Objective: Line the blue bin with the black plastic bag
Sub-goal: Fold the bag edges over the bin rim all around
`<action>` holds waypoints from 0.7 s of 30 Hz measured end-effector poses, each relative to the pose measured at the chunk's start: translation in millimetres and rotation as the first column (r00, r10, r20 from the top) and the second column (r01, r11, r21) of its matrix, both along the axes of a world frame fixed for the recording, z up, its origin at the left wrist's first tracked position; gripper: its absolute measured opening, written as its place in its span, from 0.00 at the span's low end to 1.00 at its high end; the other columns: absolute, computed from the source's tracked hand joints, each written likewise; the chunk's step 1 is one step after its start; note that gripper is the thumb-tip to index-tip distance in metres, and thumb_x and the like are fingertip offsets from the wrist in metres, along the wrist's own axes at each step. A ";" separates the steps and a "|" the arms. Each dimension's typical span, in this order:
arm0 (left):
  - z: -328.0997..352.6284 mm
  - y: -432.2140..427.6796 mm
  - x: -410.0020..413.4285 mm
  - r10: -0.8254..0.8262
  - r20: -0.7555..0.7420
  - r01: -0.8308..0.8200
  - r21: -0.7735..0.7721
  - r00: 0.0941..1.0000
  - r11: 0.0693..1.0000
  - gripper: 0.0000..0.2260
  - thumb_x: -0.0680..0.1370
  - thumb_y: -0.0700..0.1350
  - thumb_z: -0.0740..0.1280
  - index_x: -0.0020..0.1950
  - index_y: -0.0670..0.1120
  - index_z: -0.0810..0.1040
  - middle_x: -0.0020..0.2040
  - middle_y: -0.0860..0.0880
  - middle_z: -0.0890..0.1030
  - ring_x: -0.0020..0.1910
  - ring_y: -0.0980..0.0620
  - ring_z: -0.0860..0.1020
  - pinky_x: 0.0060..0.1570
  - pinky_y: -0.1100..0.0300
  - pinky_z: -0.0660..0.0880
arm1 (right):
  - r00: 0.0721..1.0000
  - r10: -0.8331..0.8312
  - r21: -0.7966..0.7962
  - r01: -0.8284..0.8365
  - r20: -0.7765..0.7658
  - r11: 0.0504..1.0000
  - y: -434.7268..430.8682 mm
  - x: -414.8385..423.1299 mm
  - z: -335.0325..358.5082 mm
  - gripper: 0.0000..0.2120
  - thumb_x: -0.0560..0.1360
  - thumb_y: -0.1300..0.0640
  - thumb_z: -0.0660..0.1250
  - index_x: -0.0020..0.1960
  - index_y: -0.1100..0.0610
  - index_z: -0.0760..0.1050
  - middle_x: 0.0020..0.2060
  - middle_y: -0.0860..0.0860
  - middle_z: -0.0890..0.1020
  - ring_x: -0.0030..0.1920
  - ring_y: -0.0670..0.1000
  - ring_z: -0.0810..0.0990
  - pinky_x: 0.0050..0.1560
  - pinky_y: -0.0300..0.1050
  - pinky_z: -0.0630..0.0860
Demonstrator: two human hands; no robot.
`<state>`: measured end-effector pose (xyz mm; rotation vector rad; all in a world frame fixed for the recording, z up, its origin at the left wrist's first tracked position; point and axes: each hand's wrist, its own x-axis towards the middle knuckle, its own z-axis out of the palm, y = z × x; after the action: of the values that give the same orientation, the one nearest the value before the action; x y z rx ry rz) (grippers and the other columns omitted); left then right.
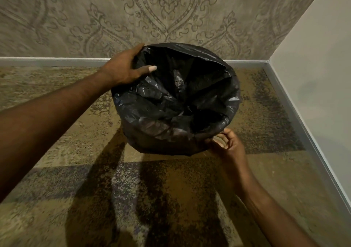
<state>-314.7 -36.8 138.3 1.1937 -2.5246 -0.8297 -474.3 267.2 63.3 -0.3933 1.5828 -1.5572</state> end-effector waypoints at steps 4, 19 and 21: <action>1.8 6.0 3.5 0.040 -0.012 -0.040 0.015 0.999 0.999 0.50 0.73 0.70 0.67 0.84 0.47 0.48 0.81 0.43 0.64 0.78 0.44 0.66 0.76 0.51 0.64 | 0.986 0.143 0.150 -0.129 -0.089 0.980 4.2 -17.2 20.3 0.25 0.72 0.65 0.73 0.67 0.55 0.73 0.59 0.54 0.84 0.54 0.50 0.86 0.48 0.41 0.84; 6.0 31.6 26.8 0.332 -0.313 -0.166 0.456 0.890 0.874 0.24 0.74 0.43 0.76 0.69 0.51 0.77 0.60 0.51 0.83 0.57 0.50 0.83 0.60 0.49 0.81 | 0.542 0.756 0.588 -0.495 -0.366 0.640 -200.1 -59.3 86.0 0.03 0.78 0.56 0.70 0.47 0.52 0.76 0.45 0.51 0.81 0.51 0.51 0.79 0.50 0.44 0.79; 6.3 37.9 28.2 0.365 -0.342 -0.165 0.494 0.866 0.854 0.25 0.75 0.43 0.75 0.72 0.50 0.75 0.59 0.52 0.82 0.56 0.52 0.83 0.59 0.51 0.81 | 0.559 0.731 0.623 -0.423 -0.392 0.658 -218.9 -67.0 70.5 0.06 0.78 0.55 0.70 0.45 0.51 0.75 0.47 0.52 0.82 0.51 0.50 0.78 0.49 0.45 0.78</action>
<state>-286.5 1.1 144.6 1.2822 -1.8069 -1.4681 -541.3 48.3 133.8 -1.1340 1.9486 -0.4629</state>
